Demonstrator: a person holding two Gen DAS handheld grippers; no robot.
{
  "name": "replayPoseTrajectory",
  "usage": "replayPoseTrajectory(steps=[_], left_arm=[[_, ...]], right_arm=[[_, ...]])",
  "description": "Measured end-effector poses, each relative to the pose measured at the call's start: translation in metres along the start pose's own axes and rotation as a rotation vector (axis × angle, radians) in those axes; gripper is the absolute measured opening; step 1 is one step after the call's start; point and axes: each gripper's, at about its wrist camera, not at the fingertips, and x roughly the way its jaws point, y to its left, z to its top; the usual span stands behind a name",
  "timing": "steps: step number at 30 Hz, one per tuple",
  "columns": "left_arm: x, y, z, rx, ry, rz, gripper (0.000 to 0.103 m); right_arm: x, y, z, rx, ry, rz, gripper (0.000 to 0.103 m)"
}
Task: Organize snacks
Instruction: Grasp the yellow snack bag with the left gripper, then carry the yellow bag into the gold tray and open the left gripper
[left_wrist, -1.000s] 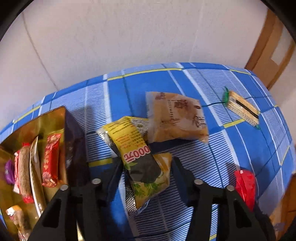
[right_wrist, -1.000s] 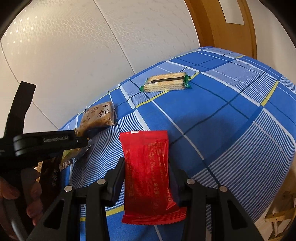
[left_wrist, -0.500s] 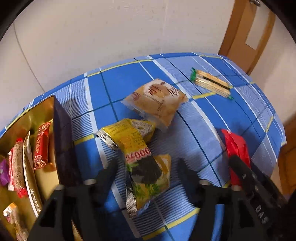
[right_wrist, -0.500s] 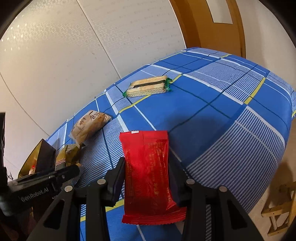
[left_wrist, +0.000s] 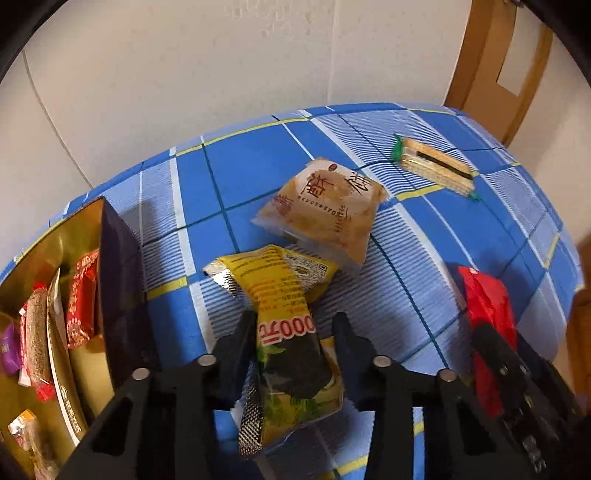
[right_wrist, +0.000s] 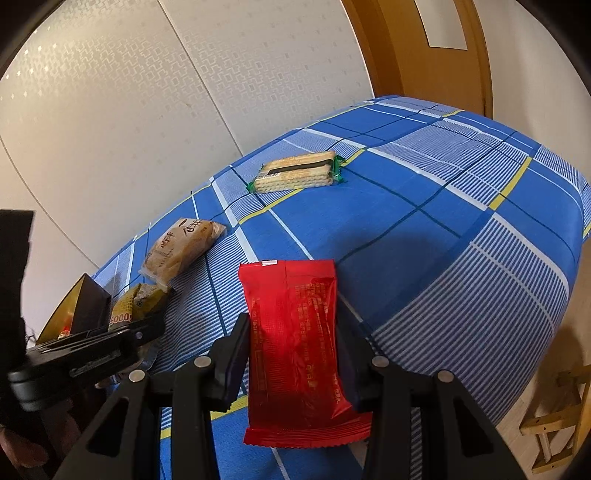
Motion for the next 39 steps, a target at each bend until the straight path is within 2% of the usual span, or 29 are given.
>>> replayPoseTrajectory(steps=[4,6,12,22,27,31,39], left_arm=[[-0.015,0.006,-0.007,-0.013,-0.021,-0.073,0.038],[-0.022,0.009,-0.012,-0.023,-0.036,-0.122,0.038],[-0.037,0.024,-0.028,-0.071,-0.043,-0.148,0.038],[-0.09,0.047,-0.06,-0.102,-0.111,-0.228,0.038],[-0.113,0.071,-0.068,-0.138,-0.143,-0.247,0.038],[-0.122,0.102,-0.077,-0.179,-0.142,-0.223,0.038],[-0.113,0.171,-0.106,-0.317,-0.069,-0.204,0.038]], right_arm=[[0.0,0.002,-0.002,-0.021,-0.006,-0.013,0.044],[0.001,0.008,-0.004,-0.073,-0.006,-0.04,0.044],[0.005,0.024,-0.012,-0.222,-0.018,-0.132,0.044],[0.001,0.018,-0.013,-0.176,-0.035,-0.1,0.043],[0.0,0.017,-0.015,-0.169,-0.042,-0.095,0.043],[-0.001,0.011,-0.014,-0.14,-0.04,-0.069,0.042],[-0.002,0.007,-0.014,-0.111,-0.043,-0.048,0.042]])
